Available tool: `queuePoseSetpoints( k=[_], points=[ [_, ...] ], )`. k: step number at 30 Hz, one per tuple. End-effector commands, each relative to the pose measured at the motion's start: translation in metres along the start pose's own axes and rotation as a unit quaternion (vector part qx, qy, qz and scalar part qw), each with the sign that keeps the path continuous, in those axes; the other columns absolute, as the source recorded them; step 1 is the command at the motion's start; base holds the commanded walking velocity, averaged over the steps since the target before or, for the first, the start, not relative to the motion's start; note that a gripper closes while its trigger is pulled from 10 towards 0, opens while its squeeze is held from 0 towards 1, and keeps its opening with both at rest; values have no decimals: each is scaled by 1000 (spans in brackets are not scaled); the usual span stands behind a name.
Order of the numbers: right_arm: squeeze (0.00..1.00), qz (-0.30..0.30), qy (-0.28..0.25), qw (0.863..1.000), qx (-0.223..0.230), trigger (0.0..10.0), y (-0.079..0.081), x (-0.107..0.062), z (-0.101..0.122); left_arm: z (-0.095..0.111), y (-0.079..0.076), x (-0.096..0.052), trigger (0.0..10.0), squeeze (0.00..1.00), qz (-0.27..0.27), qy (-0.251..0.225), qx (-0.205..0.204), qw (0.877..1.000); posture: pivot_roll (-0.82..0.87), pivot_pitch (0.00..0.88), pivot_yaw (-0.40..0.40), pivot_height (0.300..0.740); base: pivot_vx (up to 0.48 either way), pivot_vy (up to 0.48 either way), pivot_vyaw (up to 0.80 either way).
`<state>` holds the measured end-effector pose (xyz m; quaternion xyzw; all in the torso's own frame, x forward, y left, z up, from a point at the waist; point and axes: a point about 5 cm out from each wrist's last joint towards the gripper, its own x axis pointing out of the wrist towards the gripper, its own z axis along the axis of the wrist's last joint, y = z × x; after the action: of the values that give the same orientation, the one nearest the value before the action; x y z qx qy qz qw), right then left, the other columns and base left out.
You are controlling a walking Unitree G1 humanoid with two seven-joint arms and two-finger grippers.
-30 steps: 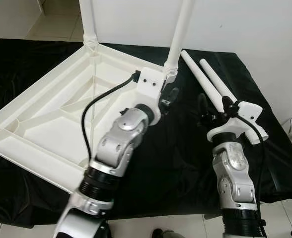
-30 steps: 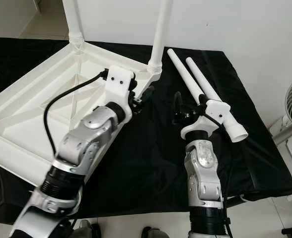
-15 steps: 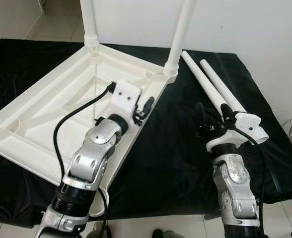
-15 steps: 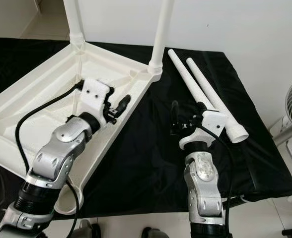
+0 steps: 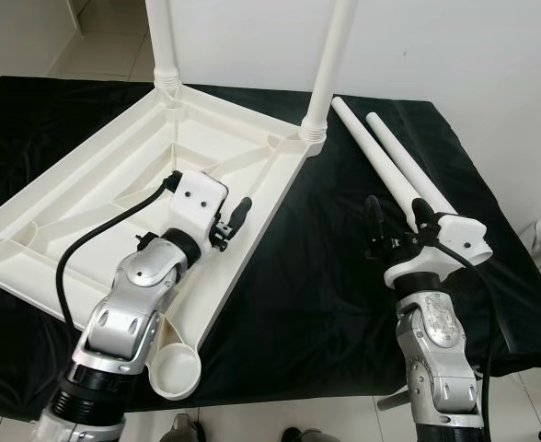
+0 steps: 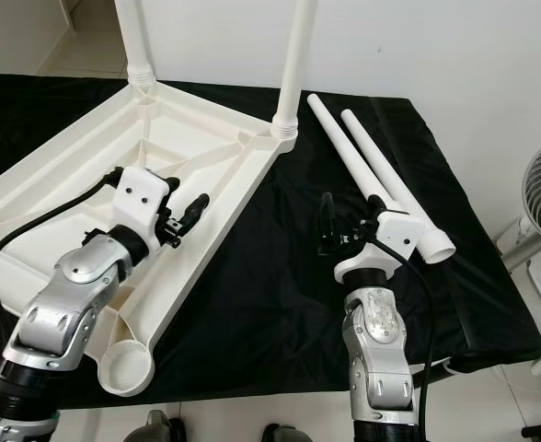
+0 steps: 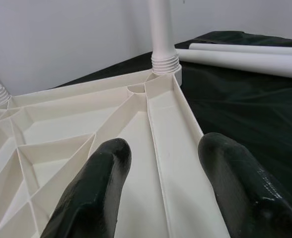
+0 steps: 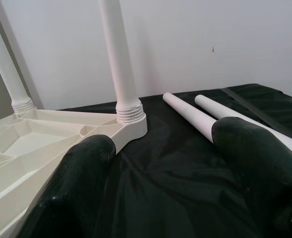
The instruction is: Building children table
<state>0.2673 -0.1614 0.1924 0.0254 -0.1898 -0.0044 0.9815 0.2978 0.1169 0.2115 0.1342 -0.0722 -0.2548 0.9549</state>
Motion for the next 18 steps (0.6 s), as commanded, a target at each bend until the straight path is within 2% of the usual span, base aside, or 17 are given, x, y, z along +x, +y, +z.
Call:
queuePoseSetpoints(
  k=[1, 8, 11, 18],
  points=[
    [0, -5, 6, 1000, 0, 10000, -2, -4, -1, -7, 4, -7, 10000, 0, -12, 11, 4, 1000, 28, 120, -40, 740, 0, 0, 0],
    [0, -7, 11, 1000, -5, 10000, -4, -7, -2, -24, 19, -18, 10000, 0, 4, 38, 1, 999, 28, 128, -37, 740, 0, 0, 0],
    [0, -9, 14, 1000, -7, 10000, -5, -9, -3, -36, 32, -29, 10000, 0, 13, 69, 16, 997, 27, 134, -37, 740, 0, 0, 0],
    [0, -8, 17, 1000, -9, 10000, -6, -10, -3, -44, 36, -39, 10000, 0, -4, 95, 39, 995, 32, 139, -38, 740, 0, 0, 0]
  ],
)
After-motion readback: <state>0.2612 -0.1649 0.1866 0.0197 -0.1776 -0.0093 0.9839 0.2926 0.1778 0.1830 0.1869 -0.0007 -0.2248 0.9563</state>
